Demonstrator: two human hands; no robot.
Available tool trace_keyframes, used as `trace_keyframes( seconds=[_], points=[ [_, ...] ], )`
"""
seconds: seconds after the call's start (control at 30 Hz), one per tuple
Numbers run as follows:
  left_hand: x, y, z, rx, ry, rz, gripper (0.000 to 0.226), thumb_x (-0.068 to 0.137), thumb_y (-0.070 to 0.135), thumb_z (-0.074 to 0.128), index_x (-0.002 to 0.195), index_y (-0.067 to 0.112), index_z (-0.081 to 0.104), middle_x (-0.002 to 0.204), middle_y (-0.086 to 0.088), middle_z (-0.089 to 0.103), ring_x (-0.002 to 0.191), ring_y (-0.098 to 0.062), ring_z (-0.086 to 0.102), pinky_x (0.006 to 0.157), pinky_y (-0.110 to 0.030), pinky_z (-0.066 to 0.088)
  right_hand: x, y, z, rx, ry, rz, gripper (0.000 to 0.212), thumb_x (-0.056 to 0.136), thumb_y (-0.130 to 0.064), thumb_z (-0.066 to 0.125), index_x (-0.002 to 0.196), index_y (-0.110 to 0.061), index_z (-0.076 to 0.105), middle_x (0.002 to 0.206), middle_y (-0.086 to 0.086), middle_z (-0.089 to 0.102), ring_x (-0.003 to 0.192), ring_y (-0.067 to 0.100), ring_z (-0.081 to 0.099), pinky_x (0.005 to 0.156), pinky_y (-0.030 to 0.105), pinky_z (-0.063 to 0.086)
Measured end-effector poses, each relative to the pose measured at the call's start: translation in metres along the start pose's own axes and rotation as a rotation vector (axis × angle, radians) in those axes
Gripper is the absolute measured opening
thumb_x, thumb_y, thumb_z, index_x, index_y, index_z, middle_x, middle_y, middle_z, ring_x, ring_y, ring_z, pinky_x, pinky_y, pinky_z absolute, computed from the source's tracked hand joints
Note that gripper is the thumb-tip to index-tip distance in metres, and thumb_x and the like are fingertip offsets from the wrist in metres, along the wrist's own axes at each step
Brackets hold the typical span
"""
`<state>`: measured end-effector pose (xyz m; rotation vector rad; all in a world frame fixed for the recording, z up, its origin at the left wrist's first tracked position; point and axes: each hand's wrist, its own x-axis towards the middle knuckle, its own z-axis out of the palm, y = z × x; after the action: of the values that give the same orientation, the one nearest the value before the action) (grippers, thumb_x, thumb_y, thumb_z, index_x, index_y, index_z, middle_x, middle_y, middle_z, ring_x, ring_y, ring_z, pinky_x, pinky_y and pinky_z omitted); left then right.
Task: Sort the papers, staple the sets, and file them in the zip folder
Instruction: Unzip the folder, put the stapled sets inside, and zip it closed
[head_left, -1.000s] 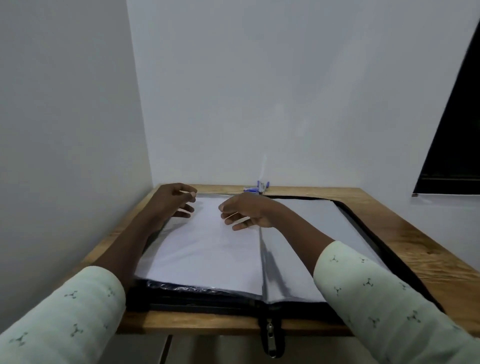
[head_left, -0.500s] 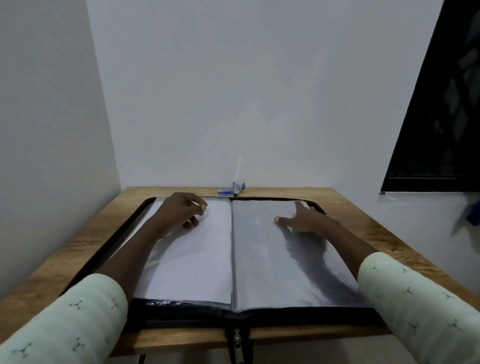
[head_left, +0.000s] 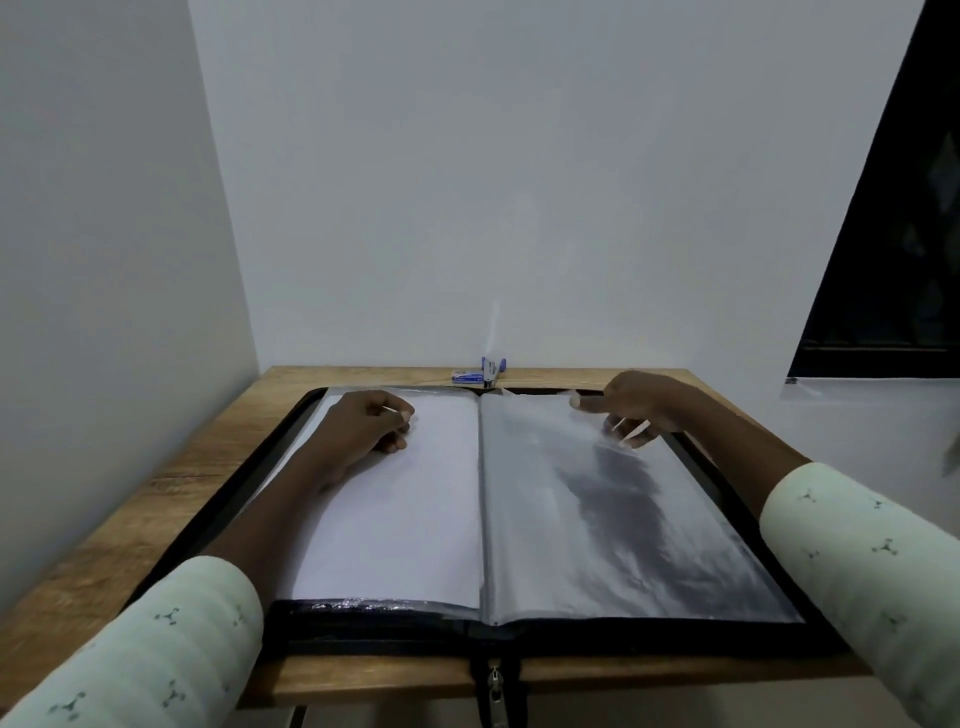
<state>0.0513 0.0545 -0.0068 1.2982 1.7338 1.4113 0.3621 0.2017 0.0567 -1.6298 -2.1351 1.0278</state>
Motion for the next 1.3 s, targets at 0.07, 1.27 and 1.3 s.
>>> trace_keyframes(
  seconds=[0.07,1.27,1.3],
  points=[
    [0.001,0.000,0.000,0.000,0.003,0.005,0.009,0.093,0.002,0.060,0.095,0.001,0.069,0.083,-0.014,0.070,0.066,-0.022,0.065,0.063,-0.026,0.053,-0.001,0.004,-0.007,0.001,-0.015,0.031,0.067,0.078,-0.069,0.063,0.107,-0.009,0.060,0.094,0.010,0.072,0.072,0.021,0.062,0.063,0.028,0.053],
    [-0.031,0.033,-0.103,0.519,-0.076,-0.312,0.065,0.081,-0.016,0.061,0.135,0.018,0.049,0.107,-0.017,0.059,0.079,-0.026,0.063,0.066,-0.030,0.056,0.016,-0.116,0.141,-0.497,-0.088,-0.531,0.066,0.097,-0.060,0.039,0.151,-0.022,0.033,0.156,0.005,0.035,0.143,0.027,0.031,0.114,0.041,0.028],
    [-0.027,0.034,-0.101,0.641,0.003,-0.271,0.057,0.084,-0.010,0.060,0.134,0.018,0.052,0.114,-0.015,0.059,0.091,-0.027,0.062,0.073,-0.029,0.053,0.019,-0.105,0.146,-0.568,-0.139,-0.496,0.071,0.096,-0.065,0.032,0.154,-0.026,0.024,0.162,0.003,0.022,0.149,0.028,0.018,0.118,0.048,0.020]
  ],
)
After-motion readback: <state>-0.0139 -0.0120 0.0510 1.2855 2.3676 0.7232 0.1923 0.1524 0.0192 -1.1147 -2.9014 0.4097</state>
